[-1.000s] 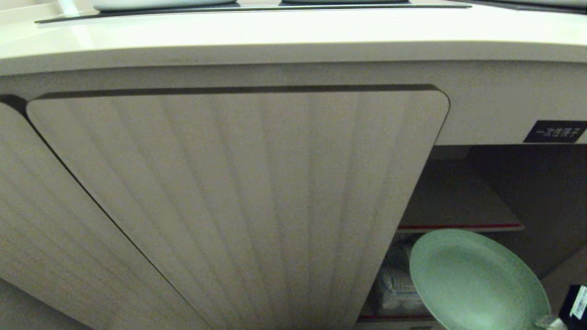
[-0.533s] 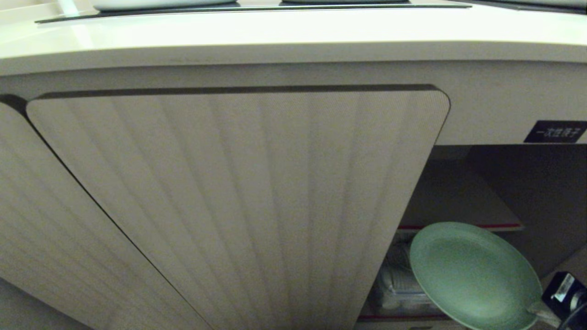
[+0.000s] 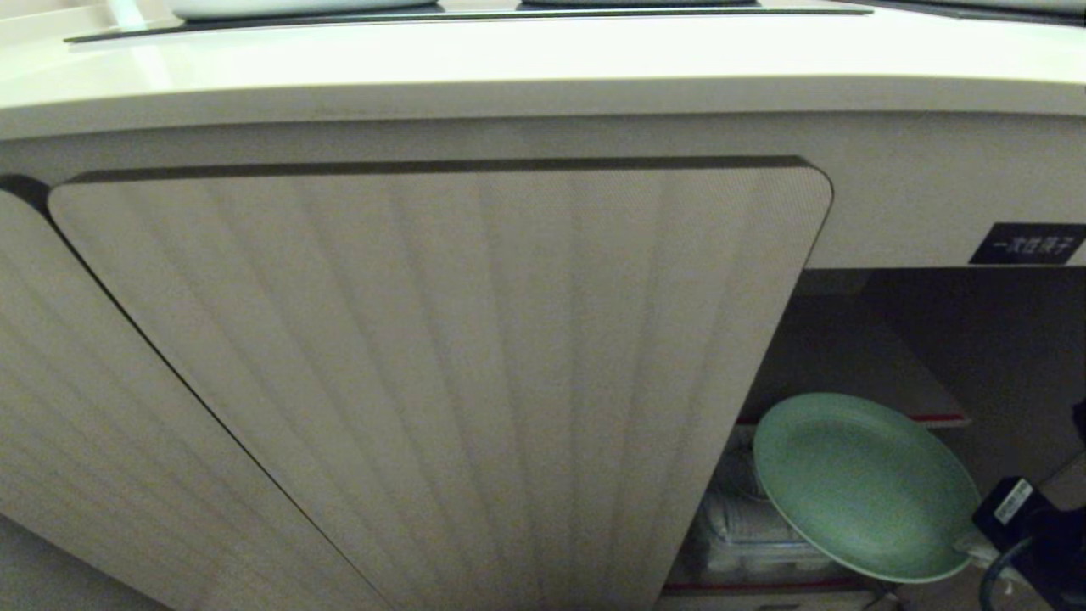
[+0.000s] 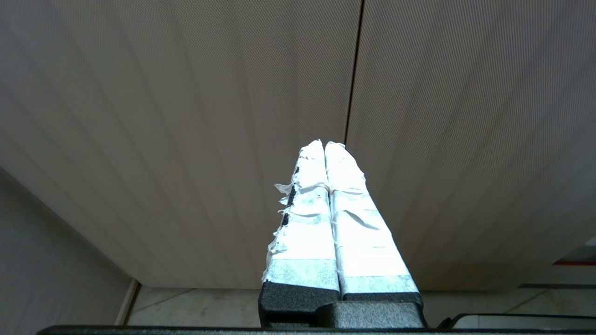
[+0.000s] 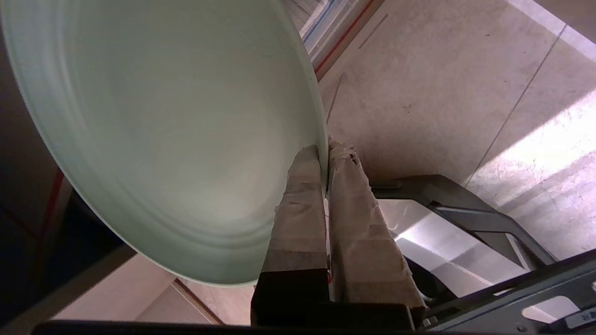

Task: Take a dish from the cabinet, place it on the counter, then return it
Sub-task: Put it back into the cabinet

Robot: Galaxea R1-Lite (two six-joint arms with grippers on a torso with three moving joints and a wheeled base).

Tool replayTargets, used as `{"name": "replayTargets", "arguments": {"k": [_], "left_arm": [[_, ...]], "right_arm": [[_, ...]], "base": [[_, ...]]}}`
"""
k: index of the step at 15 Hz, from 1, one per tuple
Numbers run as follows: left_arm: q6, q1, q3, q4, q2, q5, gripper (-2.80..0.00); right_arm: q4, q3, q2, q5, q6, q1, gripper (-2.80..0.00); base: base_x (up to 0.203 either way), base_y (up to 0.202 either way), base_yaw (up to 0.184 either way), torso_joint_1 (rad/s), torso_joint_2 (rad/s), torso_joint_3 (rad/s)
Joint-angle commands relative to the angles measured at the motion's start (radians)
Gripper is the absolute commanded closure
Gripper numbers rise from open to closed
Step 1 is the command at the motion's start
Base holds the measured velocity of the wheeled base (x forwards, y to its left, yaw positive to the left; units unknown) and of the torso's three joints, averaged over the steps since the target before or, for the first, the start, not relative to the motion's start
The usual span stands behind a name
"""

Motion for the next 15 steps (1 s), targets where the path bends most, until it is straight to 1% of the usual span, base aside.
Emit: {"name": "replayTargets", "arguments": {"k": [1,2,4,7,10,13,15], "left_arm": [[-0.002,0.0,0.0,0.0,0.0,0.0,0.0],[0.0,0.0,0.0,0.0,0.0,0.0,0.0],[0.0,0.0,0.0,0.0,0.0,0.0,0.0],[0.0,0.0,0.0,0.0,0.0,0.0,0.0],[0.0,0.0,0.0,0.0,0.0,0.0,0.0],[0.0,0.0,0.0,0.0,0.0,0.0,0.0],[0.0,0.0,0.0,0.0,0.0,0.0,0.0]], "right_arm": [[-0.001,-0.022,0.036,0.0,0.025,-0.001,0.0],[-0.001,-0.034,0.046,-0.002,0.043,-0.001,0.0],[-0.005,-0.054,0.068,-0.002,0.054,-0.001,0.0],[-0.036,-0.068,0.102,-0.034,0.073,-0.001,0.0],[-0.063,-0.069,0.123,-0.039,0.08,-0.001,0.0],[-0.087,-0.082,0.149,-0.062,0.097,-0.001,0.0],[-0.09,-0.088,0.164,-0.071,0.118,-0.001,0.0]], "base": [[0.0,0.0,0.0,0.0,0.0,0.0],[0.0,0.0,0.0,0.0,0.0,0.0],[0.0,0.0,0.0,0.0,0.0,0.0],[0.0,0.0,0.0,0.0,0.0,0.0],[0.0,0.0,0.0,0.0,0.0,0.0],[0.0,0.0,0.0,0.0,0.0,0.0],[0.0,0.0,0.0,0.0,0.0,0.0]]}}
